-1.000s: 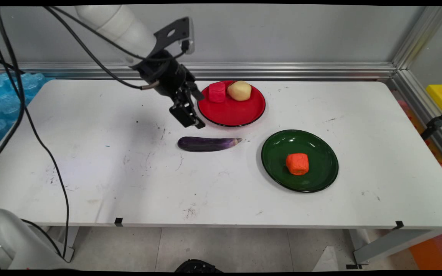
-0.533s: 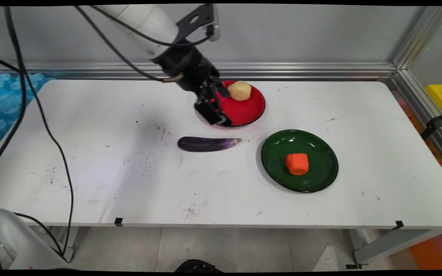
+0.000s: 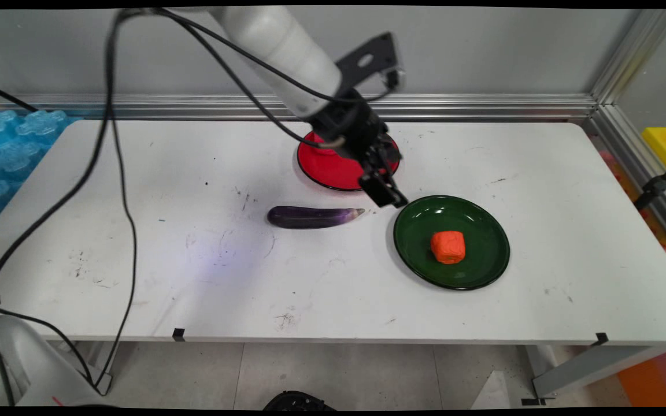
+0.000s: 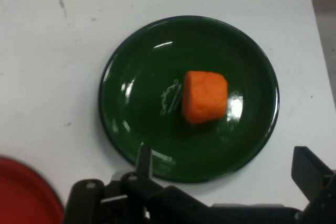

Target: Pick up the mandarin from the green plate

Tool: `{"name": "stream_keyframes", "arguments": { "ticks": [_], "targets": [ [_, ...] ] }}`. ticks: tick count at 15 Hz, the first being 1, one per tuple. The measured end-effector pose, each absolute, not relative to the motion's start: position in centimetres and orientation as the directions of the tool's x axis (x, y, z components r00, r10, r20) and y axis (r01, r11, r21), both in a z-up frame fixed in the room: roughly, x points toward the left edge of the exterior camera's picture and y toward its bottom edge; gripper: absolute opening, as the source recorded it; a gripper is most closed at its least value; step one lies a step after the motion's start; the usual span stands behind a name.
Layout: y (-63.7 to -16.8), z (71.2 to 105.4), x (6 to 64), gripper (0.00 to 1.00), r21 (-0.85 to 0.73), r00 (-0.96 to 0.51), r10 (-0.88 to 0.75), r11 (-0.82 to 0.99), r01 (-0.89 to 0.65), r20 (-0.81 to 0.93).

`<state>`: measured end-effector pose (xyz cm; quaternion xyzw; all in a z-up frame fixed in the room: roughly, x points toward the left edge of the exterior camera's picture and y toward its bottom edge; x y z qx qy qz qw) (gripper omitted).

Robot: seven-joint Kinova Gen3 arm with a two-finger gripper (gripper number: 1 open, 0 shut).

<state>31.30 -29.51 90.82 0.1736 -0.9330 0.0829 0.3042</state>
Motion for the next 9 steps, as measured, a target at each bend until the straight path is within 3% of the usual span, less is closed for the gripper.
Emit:
{"name": "stream_keyframes", "arguments": {
  "ticks": [9],
  "targets": [
    [-31.7,84.2,24.0,1.0,-0.06,-0.777,-0.266,0.93,-0.363,0.571]
  ]
}}
